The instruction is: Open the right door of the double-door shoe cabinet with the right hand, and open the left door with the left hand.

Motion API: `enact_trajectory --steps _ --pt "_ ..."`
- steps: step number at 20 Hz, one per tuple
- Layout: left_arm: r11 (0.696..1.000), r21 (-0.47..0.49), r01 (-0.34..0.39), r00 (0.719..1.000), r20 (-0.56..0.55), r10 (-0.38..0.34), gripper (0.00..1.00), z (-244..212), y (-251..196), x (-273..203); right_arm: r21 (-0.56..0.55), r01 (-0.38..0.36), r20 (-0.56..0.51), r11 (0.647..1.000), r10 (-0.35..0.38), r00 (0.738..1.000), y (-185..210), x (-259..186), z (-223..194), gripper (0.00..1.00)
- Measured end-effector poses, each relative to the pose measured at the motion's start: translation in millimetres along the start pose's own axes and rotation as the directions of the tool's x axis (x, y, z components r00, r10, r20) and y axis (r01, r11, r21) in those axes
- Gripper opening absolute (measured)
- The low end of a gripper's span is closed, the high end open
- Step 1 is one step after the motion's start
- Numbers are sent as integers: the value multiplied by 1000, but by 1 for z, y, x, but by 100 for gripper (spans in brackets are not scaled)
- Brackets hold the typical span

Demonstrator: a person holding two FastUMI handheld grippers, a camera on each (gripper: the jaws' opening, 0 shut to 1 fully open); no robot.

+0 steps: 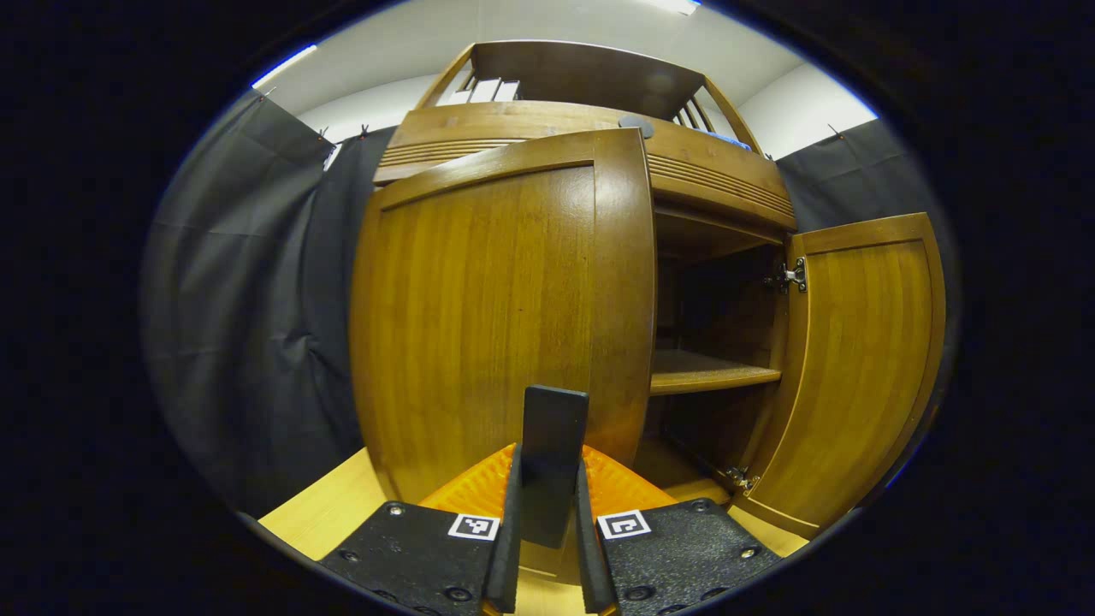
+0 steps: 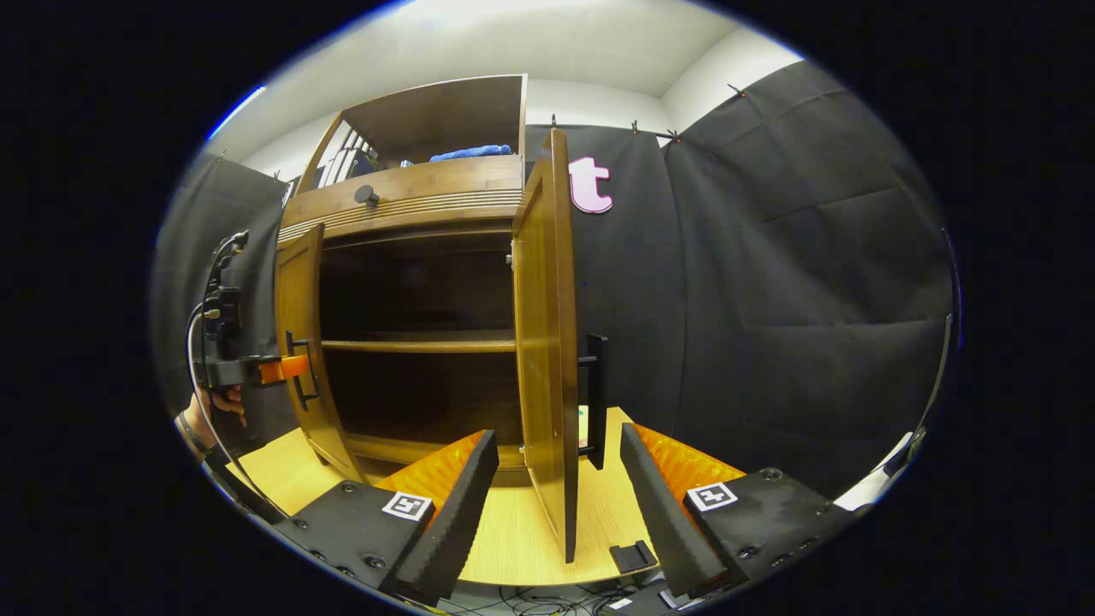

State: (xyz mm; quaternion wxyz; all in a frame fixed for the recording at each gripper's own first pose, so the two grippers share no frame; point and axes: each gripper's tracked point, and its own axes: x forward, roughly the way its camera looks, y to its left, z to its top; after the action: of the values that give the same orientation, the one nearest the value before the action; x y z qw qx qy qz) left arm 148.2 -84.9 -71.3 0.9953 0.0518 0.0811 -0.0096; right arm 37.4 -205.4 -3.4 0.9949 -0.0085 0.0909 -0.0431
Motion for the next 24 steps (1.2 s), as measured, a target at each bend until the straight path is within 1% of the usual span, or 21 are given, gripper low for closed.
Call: enact_trajectory --steps 2,5,7,9,10,11,12,14,16,17,18,21,23,24 --pt "999 12 -42 999 4 42 28 2 15 -20 -9 -2 4 1000 2 1000 -2 2 2 93" --pt "996 33 -82 997 13 81 25 6 32 -41 -12 -12 3 1000 12 1000 -3 3 3 93" --pt "994 33 -108 994 20 107 24 6 47 -54 -16 -20 5 1000 20 1000 -2 4 5 93" --pt "988 31 -150 988 30 149 22 8 65 -69 -20 -21 7 1000 21 1000 -3 4 5 93" --pt "985 28 -170 985 36 169 19 9 74 -75 -19 -21 8 1000 21 1000 -3 4 6 93" --pt "982 24 -189 981 44 188 20 11 84 -82 -18 -22 9 1000 23 1000 -2 4 6 93" --pt "979 16 -202 978 51 201 16 13 94 -87 -17 -24 7 1000 25 1000 -2 4 6 93" --pt "981 -2 -196 979 58 196 14 18 104 -94 -17 -26 7 1000 27 1000 0 4 6 93" --pt "983 36 -179 982 62 177 16 22 113 -97 -17 -29 10 999 29 1000 2 4 8 93" --pt "984 52 -172 983 77 168 15 28 119 -99 -18 -31 10 999 31 999 2 6 9 93" --pt "986 52 -157 986 64 153 14 28 123 -98 -18 -32 10 999 32 999 2 7 9 93" --pt "991 39 -126 991 52 124 17 29 139 -98 -15 -28 14 1000 28 1000 0 5 10 93" --pt "991 58 -124 992 39 122 17 23 160 -99 -6 -22 15 1000 22 1000 -1 7 10 93" --pt "986 80 -146 989 20 145 13 15 177 -99 -1 -20 14 1000 20 1000 -1 7 9 83"
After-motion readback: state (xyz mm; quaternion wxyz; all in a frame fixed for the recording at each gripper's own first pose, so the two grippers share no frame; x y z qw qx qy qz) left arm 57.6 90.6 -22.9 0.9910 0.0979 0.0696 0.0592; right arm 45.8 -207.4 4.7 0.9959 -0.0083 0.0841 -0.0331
